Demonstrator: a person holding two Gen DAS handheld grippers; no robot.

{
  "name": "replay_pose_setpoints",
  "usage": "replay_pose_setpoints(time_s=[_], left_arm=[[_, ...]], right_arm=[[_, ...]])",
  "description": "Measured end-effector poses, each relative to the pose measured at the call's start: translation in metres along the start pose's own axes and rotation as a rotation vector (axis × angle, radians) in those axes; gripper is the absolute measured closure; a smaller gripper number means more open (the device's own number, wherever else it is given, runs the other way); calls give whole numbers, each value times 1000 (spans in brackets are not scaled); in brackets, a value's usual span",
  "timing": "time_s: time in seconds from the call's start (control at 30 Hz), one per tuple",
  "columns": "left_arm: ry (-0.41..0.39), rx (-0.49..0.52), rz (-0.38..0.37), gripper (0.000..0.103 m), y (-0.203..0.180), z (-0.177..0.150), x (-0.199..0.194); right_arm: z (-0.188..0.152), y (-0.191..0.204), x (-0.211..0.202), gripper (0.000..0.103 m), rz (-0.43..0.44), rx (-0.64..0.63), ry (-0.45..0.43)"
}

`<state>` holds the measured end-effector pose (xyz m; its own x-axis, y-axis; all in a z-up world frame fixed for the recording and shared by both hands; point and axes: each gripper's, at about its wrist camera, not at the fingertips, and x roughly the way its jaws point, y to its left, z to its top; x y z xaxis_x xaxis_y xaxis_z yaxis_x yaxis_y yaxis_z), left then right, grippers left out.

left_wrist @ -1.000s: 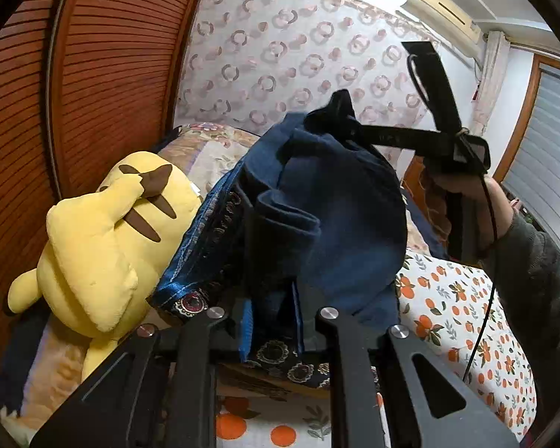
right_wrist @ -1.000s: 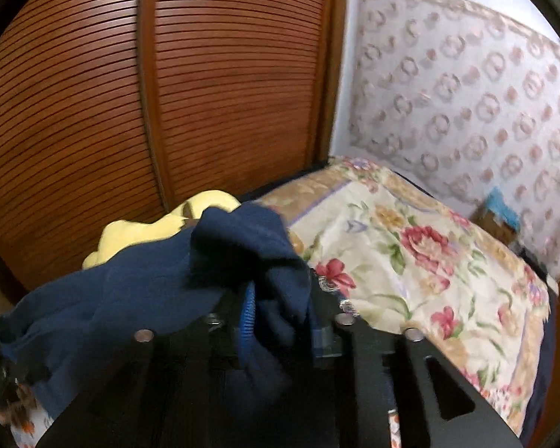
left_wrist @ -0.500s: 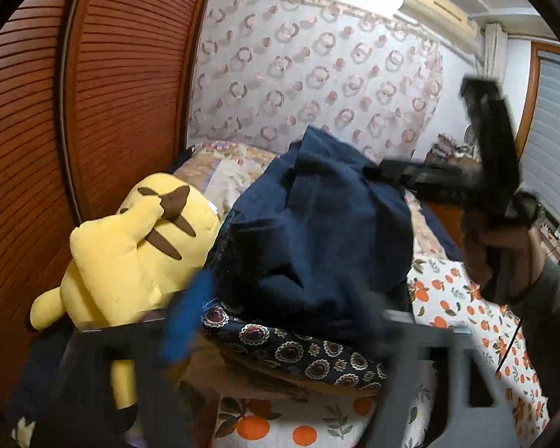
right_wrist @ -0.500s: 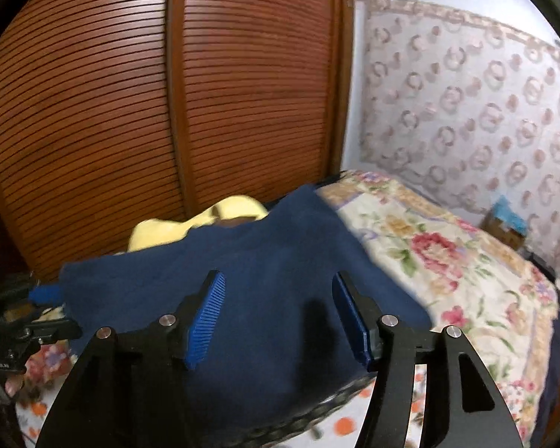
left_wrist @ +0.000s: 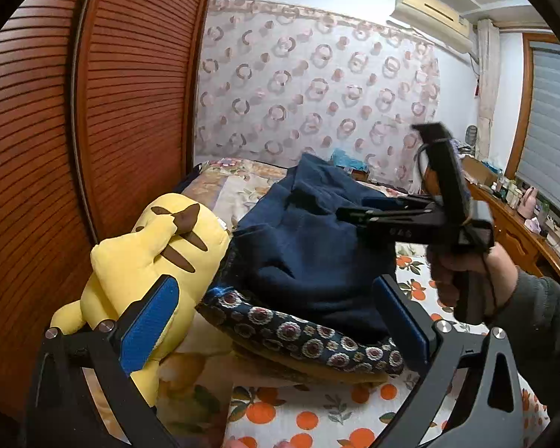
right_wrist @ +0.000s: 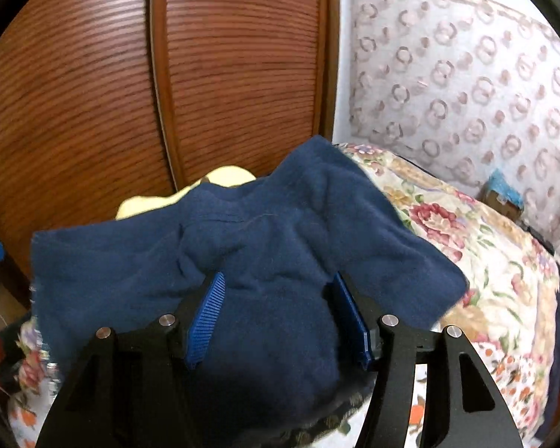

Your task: Fold small clothes

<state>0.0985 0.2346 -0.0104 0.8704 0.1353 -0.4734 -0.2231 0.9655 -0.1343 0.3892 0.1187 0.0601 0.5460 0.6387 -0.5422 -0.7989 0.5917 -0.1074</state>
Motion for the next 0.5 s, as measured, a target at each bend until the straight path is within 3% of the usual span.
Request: replay_pose_setpoints(time_s=[0.33, 0.5], left_arm=[[-6, 78, -23, 0, -40, -5, -14], [-7, 149, -53, 0, -74, -13, -24]], right_arm=[[-52, 19, -97, 40, -39, 60, -102], [-94, 29, -152, 28, -88, 98, -120]])
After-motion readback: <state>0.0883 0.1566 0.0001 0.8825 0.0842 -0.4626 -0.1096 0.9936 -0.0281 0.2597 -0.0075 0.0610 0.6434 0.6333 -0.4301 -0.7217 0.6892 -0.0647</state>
